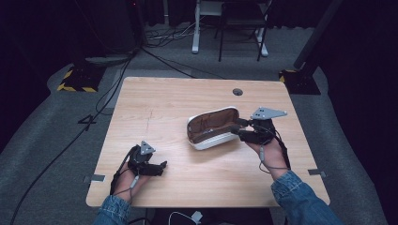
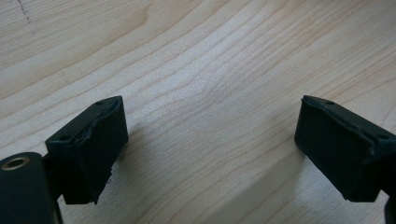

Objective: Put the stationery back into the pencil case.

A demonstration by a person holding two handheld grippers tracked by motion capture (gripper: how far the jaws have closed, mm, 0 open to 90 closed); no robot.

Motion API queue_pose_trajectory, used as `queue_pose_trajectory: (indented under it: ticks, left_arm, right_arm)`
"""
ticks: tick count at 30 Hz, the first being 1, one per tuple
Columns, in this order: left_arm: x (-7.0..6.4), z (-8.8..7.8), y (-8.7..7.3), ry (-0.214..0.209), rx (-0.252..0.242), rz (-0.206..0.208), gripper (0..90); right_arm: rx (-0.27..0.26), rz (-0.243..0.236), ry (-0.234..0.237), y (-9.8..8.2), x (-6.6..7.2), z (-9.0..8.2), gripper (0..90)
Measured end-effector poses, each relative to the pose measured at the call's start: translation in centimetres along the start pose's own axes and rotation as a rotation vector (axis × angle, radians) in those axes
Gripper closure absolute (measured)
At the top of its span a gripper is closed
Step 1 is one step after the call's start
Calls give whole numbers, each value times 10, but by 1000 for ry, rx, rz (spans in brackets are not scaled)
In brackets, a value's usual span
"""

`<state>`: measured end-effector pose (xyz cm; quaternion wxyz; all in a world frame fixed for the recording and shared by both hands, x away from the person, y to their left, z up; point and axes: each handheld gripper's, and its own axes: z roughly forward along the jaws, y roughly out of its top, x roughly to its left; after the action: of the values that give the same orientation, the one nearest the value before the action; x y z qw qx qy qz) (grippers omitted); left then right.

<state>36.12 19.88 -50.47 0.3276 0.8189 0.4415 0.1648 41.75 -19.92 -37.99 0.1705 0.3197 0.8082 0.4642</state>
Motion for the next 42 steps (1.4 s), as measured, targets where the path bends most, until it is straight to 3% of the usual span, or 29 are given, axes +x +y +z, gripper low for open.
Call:
queue_pose_trajectory:
  ticks: [10, 21, 25, 31, 42]
  left_arm:
    - [0, 1, 1, -2, 5, -4, 99]
    - [0, 1, 1, -2, 4, -7, 99]
    - [0, 1, 1, -2, 5, -4, 99]
    - [0, 1, 1, -2, 7, 0, 99]
    - [0, 1, 2, -5, 8, 0, 99]
  right_arm:
    - [-8, 29, -7, -15, -4, -27, 448]
    - [2, 78, -44, -44, -14, -59, 391]
    - [-15, 119, -43, -56, -16, -69, 372]
    - [-25, 116, -55, -79, -20, -83, 356]
    - [41, 121, -121, -119, -34, -88, 342]
